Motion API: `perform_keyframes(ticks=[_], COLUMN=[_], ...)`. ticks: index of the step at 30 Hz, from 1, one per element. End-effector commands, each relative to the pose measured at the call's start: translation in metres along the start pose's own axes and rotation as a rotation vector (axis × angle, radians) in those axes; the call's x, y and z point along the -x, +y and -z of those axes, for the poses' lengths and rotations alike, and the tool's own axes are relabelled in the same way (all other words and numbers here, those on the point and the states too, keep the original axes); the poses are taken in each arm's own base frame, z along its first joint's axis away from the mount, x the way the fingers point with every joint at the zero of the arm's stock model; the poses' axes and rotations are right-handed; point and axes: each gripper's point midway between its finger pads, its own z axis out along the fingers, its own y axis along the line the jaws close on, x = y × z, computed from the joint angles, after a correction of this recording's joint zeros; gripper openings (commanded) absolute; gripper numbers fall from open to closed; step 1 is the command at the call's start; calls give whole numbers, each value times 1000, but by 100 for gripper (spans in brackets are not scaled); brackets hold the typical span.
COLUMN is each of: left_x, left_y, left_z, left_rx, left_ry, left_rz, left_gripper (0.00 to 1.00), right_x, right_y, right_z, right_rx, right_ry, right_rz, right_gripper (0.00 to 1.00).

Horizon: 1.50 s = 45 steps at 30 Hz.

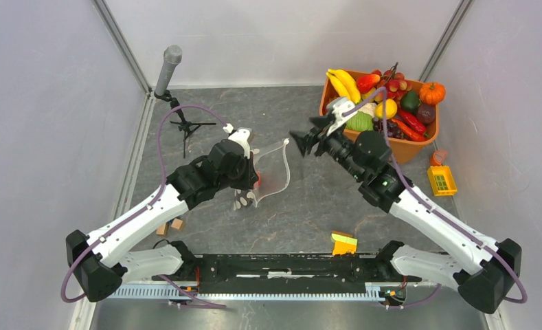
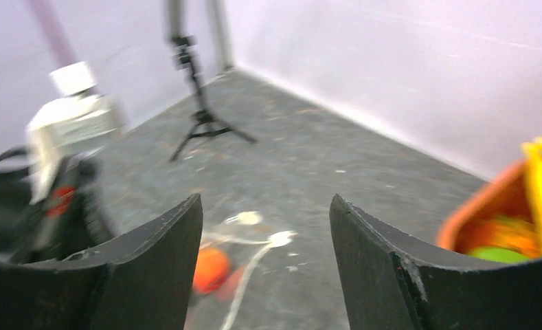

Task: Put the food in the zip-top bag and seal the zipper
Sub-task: Pick up the fake fruit from the bin.

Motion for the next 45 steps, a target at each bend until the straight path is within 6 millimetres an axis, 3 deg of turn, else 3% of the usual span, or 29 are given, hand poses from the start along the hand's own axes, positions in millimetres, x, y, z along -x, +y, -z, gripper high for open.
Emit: perform_keyframes(ticks=[1,7,14,17,22,29,38,45], left_x=[6,3,3,2,2,4,1,1], left_y=[1,1,1,2,6,3,4,7], left_z=[3,1,1,2,2,2,-1,1], left_rx=[1,-7,-13,-10,3,-9,-9,-5], left_ry=[-36,-34,-36,-37,-44,-48,-39,-46], left_rz=[28,31,30,26,27,18,15,16], left_gripper=[6,6,6,6,6,6,6,6], right_x=[0,-39,-70,-73,-65,-71,-102,-122], right_y=[-86,-162,-217,-238,-268,-295,-302,-314], right_z=[8,2,-8,4,42,90,103,120], right_rx=[-338,-518,-665,-756,-883,-939,-912,-976], right_ry=[77,212,301,320,321,327,424,505], right_rz=[25,-99,-174,-147,-112,-121,-153,-133], right_gripper=[70,69,67,71,74,70,67,59])
